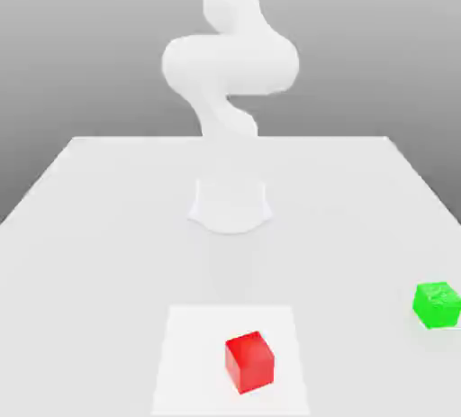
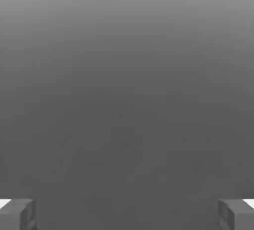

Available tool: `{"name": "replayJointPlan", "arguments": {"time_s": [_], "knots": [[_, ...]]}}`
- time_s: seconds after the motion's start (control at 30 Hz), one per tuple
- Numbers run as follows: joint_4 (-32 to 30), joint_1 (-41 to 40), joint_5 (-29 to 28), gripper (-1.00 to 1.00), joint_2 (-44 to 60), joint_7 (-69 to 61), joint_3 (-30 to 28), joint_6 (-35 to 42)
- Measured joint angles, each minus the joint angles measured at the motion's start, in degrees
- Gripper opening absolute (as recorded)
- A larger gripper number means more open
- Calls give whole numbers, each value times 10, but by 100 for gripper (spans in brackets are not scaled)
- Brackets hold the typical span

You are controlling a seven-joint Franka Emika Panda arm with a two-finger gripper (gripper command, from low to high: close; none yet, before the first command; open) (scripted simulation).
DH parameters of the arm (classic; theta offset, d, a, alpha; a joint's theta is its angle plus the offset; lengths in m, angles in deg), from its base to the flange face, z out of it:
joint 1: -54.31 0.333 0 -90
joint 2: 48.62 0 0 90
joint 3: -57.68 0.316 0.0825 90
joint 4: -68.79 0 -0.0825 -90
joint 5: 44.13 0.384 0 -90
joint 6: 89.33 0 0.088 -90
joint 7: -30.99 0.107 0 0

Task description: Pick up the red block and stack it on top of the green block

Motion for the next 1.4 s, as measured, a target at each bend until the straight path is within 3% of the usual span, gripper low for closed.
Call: {"name": "replayJointPlan", "arguments": {"time_s": [0.6,0.9,1.07,1.1,1.3,1.4], "knots": [[-105,-125,-47,0,327,455,139,-149],[-153,-113,-61,0,488,663,135,-227],[-141,-74,-120,0,590,721,83,-306],[-139,-68,-127,-100,602,726,76,-316],[-138,-65,-131,-100,609,729,72,-323],[-144,-80,-103,-100,569,709,93,-291]]}}
